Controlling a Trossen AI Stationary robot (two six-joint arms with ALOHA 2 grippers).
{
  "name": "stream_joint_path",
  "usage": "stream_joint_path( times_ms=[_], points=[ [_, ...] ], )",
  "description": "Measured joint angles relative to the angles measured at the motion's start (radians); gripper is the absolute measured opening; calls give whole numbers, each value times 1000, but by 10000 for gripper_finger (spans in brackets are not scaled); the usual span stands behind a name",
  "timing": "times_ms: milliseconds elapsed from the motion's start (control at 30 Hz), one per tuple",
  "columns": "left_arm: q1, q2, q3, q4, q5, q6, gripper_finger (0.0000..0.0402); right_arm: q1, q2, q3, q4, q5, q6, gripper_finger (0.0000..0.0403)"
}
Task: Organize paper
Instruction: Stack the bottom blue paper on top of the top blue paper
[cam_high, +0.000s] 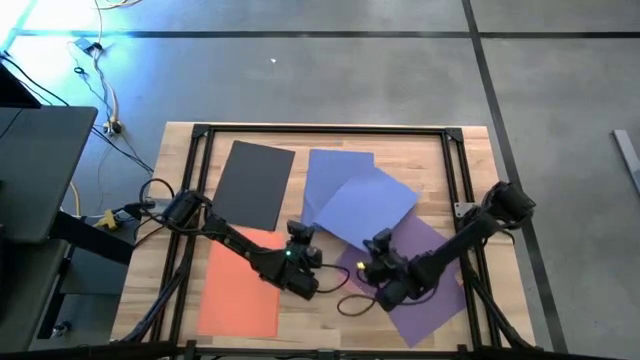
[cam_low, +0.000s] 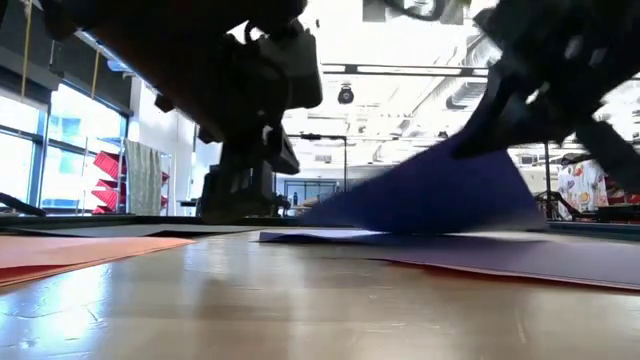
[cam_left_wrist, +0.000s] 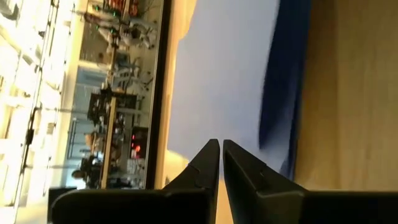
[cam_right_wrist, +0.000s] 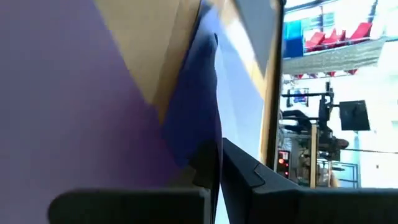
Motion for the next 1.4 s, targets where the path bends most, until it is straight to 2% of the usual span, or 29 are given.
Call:
stream_joint_path(
  times_ms=[133, 300, 400, 533, 600, 700, 767, 833, 933, 1100, 1200, 1300, 1400],
  points=[
    [5, 0, 0, -134, -3, -142, 0, -66, 0, -73, 168, -88, -192, 0],
    [10, 0, 0, -234, -6, -224, 0, -134, 1, -92, 245, -82, -405, 0],
    [10, 0, 0, -289, -35, -263, 0, -172, 1, -72, 246, -54, -445, 0],
    [1, -2, 0, -384, -74, -348, 0, -210, 1, -41, 304, -106, -459, 0],
    [-4, -10, 0, -436, -94, -410, 0, -224, 1, -43, 419, -142, -523, 0],
    [-17, -22, 0, -520, -132, -516, 0, -241, 17, -53, 721, -253, -757, 0],
    [-30, -31, 0, -583, -158, -596, 0, -240, 33, -53, 838, -345, -952, 0],
    [-46, -43, 0, -639, -171, -680, 0, -238, 43, -53, 904, -400, -1056, 0],
    [-61, -57, 0, -693, -180, -769, 0, -218, 40, -53, 865, -469, -1002, 0],
    [-65, -64, 0, -705, -181, -809, 0, -151, 39, -53, 629, -488, -831, 0],
    [-64, -64, 0, -694, -176, -809, 0, -139, 39, -53, 432, -401, -780, 0],
    [-63, -64, 0, -693, -176, -809, 0, -140, 39, -53, 271, -252, -755, 0],
    [-63, -64, 0, -685, -177, -809, 0, -166, 39, -53, 178, -211, -754, 0]
  ],
)
